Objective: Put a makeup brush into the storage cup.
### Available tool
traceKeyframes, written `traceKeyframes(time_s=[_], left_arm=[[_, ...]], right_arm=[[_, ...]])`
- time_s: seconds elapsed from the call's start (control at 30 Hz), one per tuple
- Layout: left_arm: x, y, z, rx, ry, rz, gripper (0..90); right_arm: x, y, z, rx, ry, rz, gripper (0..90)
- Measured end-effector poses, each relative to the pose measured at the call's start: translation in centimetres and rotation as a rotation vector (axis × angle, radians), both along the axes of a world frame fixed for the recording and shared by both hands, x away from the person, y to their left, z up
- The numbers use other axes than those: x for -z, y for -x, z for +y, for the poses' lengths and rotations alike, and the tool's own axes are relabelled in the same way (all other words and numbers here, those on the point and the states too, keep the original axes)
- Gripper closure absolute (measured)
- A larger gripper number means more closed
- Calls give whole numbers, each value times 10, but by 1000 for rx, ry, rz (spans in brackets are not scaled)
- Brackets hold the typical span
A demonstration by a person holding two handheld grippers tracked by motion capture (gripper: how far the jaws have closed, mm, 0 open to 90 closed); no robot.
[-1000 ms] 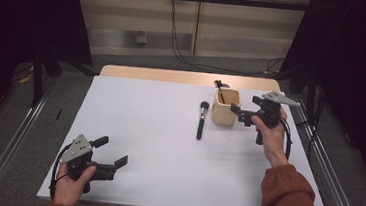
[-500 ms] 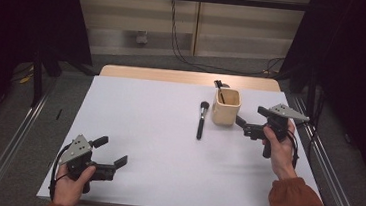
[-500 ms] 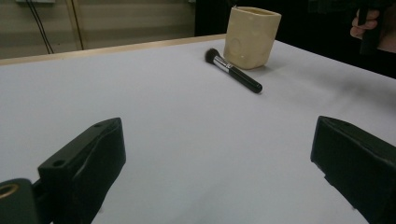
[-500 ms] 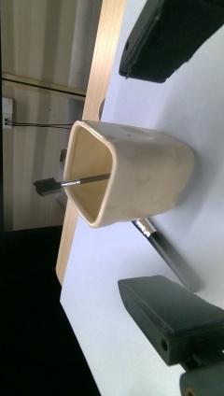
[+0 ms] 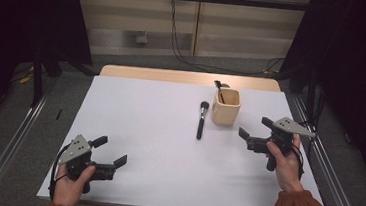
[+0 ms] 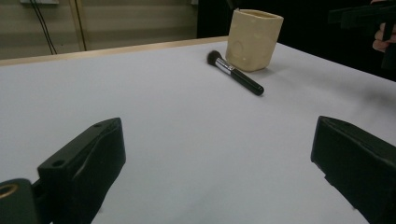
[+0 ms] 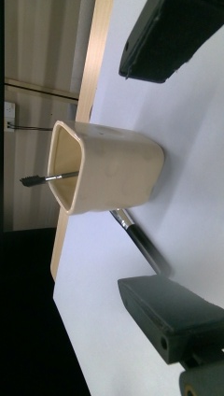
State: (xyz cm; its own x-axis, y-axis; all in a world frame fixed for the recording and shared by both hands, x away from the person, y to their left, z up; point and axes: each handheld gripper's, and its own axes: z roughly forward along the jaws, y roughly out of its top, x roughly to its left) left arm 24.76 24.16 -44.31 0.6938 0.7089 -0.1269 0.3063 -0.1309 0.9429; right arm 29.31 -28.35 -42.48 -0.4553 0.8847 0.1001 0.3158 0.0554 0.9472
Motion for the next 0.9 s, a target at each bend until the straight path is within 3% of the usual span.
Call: traceKeyframes(time_s=[0.2,0.47,0.9], left_arm=[[-1,2,-2,8,-5,-6,29],[-2,3,-1,4,-2,-10,29],[1,6,6,-35,4,3,29]], right_arm=[[3,15,-1,-1,5,-8,3],[12,33,-3,-2,8,13,3],[22,63,-7,-12,30,34,3]])
